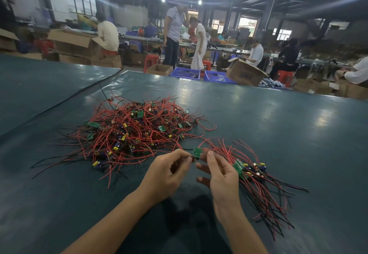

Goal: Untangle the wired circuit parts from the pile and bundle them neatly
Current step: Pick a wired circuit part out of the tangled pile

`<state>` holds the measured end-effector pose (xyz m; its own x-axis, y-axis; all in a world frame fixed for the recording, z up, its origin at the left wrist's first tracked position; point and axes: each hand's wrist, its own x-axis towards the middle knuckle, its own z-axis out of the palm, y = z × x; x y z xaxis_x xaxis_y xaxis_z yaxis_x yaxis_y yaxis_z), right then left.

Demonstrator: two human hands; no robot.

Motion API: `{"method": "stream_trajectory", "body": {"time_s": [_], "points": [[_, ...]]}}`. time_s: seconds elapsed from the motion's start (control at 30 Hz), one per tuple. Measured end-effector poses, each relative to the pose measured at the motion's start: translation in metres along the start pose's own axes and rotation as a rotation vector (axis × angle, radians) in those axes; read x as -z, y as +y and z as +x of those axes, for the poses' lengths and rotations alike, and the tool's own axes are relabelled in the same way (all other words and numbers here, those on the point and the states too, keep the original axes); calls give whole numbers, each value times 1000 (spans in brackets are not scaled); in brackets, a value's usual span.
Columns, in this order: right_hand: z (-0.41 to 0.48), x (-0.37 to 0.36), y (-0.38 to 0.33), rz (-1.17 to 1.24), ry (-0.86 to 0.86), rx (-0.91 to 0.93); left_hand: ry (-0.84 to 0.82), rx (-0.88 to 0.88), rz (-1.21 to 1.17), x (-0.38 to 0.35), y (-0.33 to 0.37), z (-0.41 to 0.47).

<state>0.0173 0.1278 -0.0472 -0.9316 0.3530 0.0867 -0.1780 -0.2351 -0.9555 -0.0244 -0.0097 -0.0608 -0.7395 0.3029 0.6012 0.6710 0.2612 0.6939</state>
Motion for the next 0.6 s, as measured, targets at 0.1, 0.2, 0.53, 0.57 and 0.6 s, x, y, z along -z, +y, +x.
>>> {"method": "stream_trajectory", "body": {"time_s": [0.1,0.2,0.53,0.57,0.6], "points": [[-1,0,-1,-18,-15,-29,-46,-7,-19,1,1,-1],[0,1,-2,-21,-22,-20,-93,-19,-35,2,2,-3],[2,3,-4,102,-10,-107,263,-269,573,4,6,1],[1,3,-4,94,-10,-104,292,-275,576,3,8,0],[1,3,-4,89,-12,-102,281,-295,553,2,8,0]]}}
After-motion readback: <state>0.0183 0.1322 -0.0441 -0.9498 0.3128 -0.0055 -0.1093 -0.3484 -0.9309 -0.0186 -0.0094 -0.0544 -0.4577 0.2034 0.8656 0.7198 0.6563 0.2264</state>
